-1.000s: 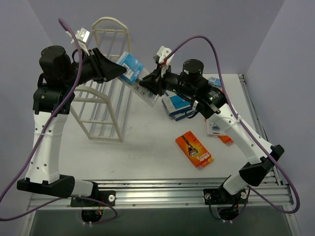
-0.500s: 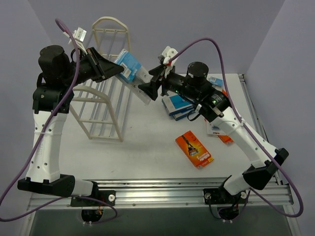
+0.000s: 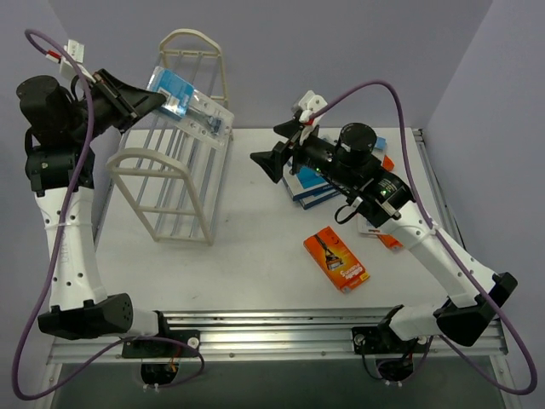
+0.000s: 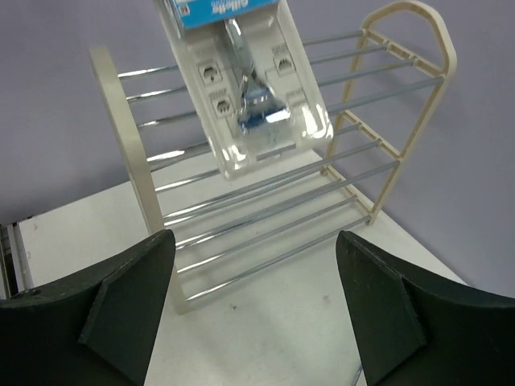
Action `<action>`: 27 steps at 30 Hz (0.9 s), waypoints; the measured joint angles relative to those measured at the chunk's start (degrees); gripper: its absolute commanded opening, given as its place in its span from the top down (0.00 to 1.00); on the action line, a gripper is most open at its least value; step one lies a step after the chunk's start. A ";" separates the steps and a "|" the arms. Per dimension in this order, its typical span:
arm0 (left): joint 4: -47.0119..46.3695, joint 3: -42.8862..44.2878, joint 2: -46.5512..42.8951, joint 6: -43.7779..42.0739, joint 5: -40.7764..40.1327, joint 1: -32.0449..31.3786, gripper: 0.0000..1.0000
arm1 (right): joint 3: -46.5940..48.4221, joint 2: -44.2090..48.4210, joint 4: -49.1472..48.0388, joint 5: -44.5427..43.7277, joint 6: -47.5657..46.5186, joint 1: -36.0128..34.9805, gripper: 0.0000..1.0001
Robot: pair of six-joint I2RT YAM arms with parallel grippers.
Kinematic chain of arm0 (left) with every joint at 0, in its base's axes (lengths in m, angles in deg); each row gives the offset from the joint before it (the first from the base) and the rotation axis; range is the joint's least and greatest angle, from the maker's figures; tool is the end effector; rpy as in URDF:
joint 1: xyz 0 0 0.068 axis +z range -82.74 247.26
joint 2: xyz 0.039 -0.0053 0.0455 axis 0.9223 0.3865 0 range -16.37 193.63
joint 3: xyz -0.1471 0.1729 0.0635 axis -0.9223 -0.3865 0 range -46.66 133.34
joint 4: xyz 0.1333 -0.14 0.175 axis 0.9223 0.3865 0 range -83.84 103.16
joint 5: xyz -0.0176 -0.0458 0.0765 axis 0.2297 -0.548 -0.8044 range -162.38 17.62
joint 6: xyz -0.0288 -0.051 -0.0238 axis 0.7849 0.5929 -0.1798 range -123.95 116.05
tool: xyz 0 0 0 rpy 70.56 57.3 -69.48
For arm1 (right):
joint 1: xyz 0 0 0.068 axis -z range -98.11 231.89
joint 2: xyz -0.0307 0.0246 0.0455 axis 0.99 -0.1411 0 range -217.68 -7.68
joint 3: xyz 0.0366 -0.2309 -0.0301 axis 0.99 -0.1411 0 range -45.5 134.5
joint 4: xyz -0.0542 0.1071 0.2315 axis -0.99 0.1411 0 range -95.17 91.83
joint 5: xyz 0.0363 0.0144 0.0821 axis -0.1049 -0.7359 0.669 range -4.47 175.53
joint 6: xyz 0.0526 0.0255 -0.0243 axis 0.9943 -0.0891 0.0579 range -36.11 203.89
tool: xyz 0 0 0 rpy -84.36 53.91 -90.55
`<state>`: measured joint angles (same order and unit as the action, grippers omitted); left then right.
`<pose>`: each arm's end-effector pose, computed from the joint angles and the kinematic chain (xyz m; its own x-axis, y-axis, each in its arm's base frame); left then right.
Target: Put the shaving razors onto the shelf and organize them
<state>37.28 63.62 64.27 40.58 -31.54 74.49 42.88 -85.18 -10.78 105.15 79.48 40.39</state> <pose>0.2784 0.0033 0.5060 -0.4063 -0.5864 -0.7007 0.3766 0.5913 -0.7131 0.2249 0.2207 0.4726 0.2785 0.1498 -0.9487 -0.8464 0.5051 -0.1687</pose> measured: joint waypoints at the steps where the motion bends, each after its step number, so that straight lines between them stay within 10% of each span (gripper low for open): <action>1: -0.98 0.07 0.48 0.85 0.28 1.22 0.98 | -1.57 0.66 -0.46 -0.13 0.11 0.17 0.23; 27: -24.15 8.83 26.14 23.47 7.87 10.14 0.98 | -18.56 8.94 -3.32 1.01 1.97 6.32 0.23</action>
<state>13.12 72.45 90.42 64.05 -23.67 84.63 24.32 -76.24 -14.10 106.15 81.45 46.71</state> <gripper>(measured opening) 0.257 0.773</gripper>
